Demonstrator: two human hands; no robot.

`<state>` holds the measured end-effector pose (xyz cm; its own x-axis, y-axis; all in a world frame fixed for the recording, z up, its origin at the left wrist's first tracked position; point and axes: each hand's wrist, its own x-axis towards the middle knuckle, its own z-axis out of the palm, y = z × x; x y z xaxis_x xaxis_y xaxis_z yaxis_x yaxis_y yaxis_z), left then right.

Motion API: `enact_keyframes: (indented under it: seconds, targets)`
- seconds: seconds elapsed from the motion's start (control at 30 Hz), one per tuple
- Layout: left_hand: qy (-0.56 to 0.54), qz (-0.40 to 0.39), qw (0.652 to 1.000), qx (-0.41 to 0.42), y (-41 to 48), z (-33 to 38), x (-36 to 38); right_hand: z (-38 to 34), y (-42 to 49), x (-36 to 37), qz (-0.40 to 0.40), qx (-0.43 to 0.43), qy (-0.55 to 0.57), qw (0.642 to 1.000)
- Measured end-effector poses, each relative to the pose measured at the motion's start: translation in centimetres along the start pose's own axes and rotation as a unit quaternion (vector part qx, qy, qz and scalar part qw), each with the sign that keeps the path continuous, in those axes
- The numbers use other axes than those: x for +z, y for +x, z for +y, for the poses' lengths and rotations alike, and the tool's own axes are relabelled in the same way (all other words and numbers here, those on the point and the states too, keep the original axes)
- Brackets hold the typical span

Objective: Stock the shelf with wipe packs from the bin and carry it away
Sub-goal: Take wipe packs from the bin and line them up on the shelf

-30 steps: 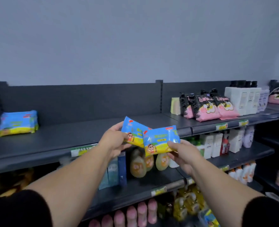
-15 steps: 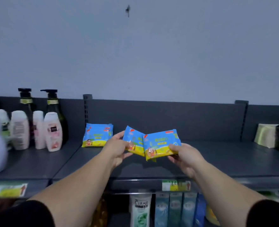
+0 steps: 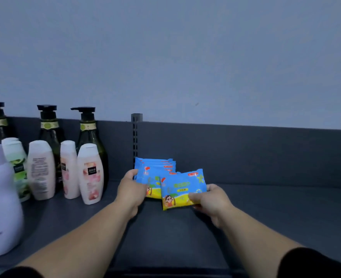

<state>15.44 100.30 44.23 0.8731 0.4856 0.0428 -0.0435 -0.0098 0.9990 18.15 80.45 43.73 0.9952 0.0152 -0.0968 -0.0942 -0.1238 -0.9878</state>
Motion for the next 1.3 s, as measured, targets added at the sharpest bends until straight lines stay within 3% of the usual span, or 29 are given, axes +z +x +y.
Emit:
enact_keyframes:
  seconds: [0.1, 0.23, 0.4, 1.3]
  targets:
    - [0.139, 0.005, 0.990, 0.031, 1.6, -0.4, -0.6, -0.2, 0.9, 1.0, 0.027, -0.041, -0.213, 0.976]
    - [0.200, -0.047, 0.979, -0.004, 2.2, -0.1, -0.8, -1.1, 1.4, 2.8, 0.030, -0.080, -0.301, 0.950]
    - [0.336, -0.013, 0.941, 0.024, 2.8, 0.0, -0.8, -1.5, 2.1, 4.8, 0.013, -0.102, -0.311, 0.945]
    - [0.360, 0.010, 0.931, 0.064, 2.5, 0.3, -0.1, -1.8, 0.9, 4.3, -0.023, -0.114, -0.306, 0.945]
